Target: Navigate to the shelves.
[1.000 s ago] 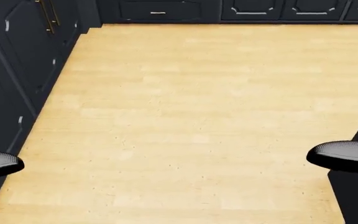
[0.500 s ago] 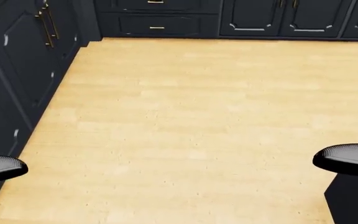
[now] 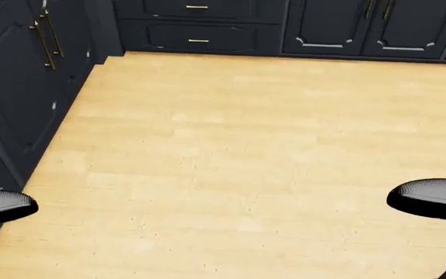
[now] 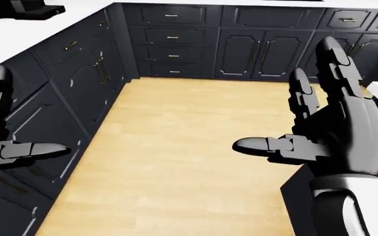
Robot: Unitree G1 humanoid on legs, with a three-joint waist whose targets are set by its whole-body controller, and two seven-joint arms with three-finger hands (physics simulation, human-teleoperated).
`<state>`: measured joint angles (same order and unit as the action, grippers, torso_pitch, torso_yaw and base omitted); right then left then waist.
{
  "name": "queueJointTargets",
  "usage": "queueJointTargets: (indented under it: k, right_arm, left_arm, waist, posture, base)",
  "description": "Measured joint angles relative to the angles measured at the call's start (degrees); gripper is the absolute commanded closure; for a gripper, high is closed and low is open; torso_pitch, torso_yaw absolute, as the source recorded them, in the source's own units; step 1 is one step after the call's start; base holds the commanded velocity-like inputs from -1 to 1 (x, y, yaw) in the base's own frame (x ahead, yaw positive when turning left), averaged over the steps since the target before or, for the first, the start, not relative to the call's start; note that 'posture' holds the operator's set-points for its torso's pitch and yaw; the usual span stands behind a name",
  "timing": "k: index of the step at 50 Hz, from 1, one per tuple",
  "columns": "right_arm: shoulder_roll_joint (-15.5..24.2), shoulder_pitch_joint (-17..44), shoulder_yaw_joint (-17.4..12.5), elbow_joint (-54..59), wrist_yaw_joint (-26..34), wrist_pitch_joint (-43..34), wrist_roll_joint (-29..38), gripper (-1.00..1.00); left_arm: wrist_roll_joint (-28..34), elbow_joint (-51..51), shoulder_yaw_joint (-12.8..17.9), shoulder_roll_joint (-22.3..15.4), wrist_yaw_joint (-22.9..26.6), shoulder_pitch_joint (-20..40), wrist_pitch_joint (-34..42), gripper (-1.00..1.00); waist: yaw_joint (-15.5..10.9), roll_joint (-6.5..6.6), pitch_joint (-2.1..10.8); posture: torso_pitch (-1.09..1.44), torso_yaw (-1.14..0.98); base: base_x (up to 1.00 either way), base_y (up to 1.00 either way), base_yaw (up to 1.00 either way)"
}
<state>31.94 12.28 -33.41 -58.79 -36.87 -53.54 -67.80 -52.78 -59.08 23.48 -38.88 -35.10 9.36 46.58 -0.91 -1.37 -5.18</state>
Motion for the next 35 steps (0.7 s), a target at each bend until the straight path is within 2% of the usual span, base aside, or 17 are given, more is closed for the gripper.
queueJointTargets:
  k: [1,4,10,12,13,14,15,18,21,24,26,27,28,29,30,32,35]
  right_arm:
    - [-0.1,-0.7,-0.1,0.3,-0.2,-0.4,0.1,-1.00]
    - [0.3,-0.4,0.1,0.2,-0.4,-0.5,0.6,-1.00]
    - [0.7,0.1,-0.7,-1.0,-0.4,0.8,0.5,-1.00]
    - [0.9,0.2,-0.8,-0.6,-0.5,0.8,0.3,-1.00]
    - [0.6,0.2,-0.8,-0.4,-0.6,0.7,0.2,-1.00]
    - [0.0,-0.1,-0.1,-0.2,-0.6,0.4,0.0,-1.00]
    - [0.0,-0.3,0.5,0.0,-0.6,-0.1,-0.3,-1.00]
    - [0.3,-0.3,0.4,-0.2,-0.3,-0.8,-0.8,-1.00]
    - [0.6,0.3,-0.5,-0.8,-0.3,0.0,-0.4,-1.00]
    - [0.6,0.7,-0.5,-1.0,-0.2,0.6,0.1,-1.00]
    - [0.7,0.9,-0.3,-0.7,-0.2,0.5,-0.1,-1.00]
    - [0.8,0.9,-0.3,-0.4,-0.3,0.5,-0.2,-1.00]
    - [0.5,0.7,-0.1,0.2,-0.4,0.2,-0.2,-1.00]
    - [0.3,0.2,0.1,0.9,-0.6,-0.3,-0.1,-1.00]
    - [0.3,-0.1,0.0,1.2,-0.8,-0.7,0.0,-1.00]
    - [0.6,0.3,-0.1,1.0,-0.9,-0.9,0.1,-1.00]
    - [0.9,0.7,-0.7,-0.5,-0.8,0.1,0.1,-1.00]
  left_arm:
    - [-0.1,0.1,-0.7,0.1,0.3,-0.4,0.3,-1.00]
    - [0.0,0.1,-0.8,-0.3,0.8,-0.7,0.4,-1.00]
    - [1.0,-0.9,0.5,-0.4,0.8,0.2,-1.0,-1.00]
    - [0.8,-0.7,0.3,-0.7,0.8,0.2,-1.1,-1.00]
    - [0.8,-0.5,0.3,-0.7,0.8,0.1,-1.0,-1.00]
    - [0.8,0.1,0.1,-0.2,0.7,-0.3,-0.8,-1.00]
    - [0.8,0.7,-0.2,0.1,0.6,-0.7,-0.2,-1.00]
    - [1.1,0.9,-0.5,0.1,0.6,-0.4,0.9,-1.00]
    - [0.8,-0.4,0.4,-0.7,0.4,0.4,0.2,-1.00]
    - [1.1,-0.8,0.6,-0.6,0.4,0.7,-0.4,-1.00]
    - [1.6,-0.4,0.4,-0.1,0.7,1.0,-0.2,-1.00]
    - [1.9,-0.2,0.1,0.3,0.9,1.3,0.1,-1.00]
    - [1.8,0.1,-0.7,1.1,1.1,1.2,0.6,-1.00]
    - [1.5,0.3,-1.5,1.2,1.2,1.0,1.3,-1.00]
    - [1.2,0.3,-1.9,1.1,1.4,0.9,1.9,-1.00]
    - [1.1,0.1,-1.5,0.8,1.7,0.8,2.2,-1.00]
    - [1.7,-0.7,-0.4,0.7,1.6,0.9,1.2,-1.00]
  waist:
    - [0.5,-0.53,-0.60]
    - [1.2,-1.10,1.05]
    - [2.7,1.06,2.26]
    - [2.5,2.51,2.44]
    - [2.0,3.18,2.10]
    - [1.5,2.55,0.83]
    - [1.1,2.89,-0.20]
    - [0.4,3.92,1.15]
    - [-0.3,3.34,2.40]
    - [-1.4,2.17,2.75]
    - [-1.2,0.70,2.95]
    - [-0.5,-0.54,2.64]
    - [-0.2,-0.06,1.27]
    - [0.0,-0.43,-0.04]
    - [0.4,-1.01,-0.18]
    - [0.8,-1.48,1.10]
    - [1.4,-0.62,2.24]
  posture:
    - [0.00,0.00]
    - [0.00,0.00]
    - [0.00,0.00]
    - [0.00,0.00]
    - [0.00,0.00]
    - [0.00,0.00]
    - [0.00,0.00]
    - [0.00,0.00]
    - [0.00,0.00]
    - [0.00,0.00]
    - [0.00,0.00]
    - [0.00,0.00]
    - [0.00,0.00]
    - [0.00,0.00]
    - [0.00,0.00]
    - [0.00,0.00]
    - [0.00,0.00]
  base:
    - [0.65,-0.08,0.00]
    - [0.66,-0.07,0.00]
    - [0.65,-0.07,0.00]
    - [0.65,-0.07,0.00]
    - [0.65,-0.08,0.00]
    - [0.65,-0.07,0.00]
    - [0.65,-0.06,0.00]
    - [0.66,-0.07,0.00]
    - [0.65,-0.07,0.00]
    - [0.65,-0.07,0.00]
    - [0.66,-0.08,0.00]
    - [0.66,-0.07,0.00]
    - [0.66,-0.08,0.00]
    - [0.66,-0.08,0.00]
    - [0.66,-0.06,0.00]
    - [0.65,-0.08,0.00]
    - [0.65,-0.07,0.00]
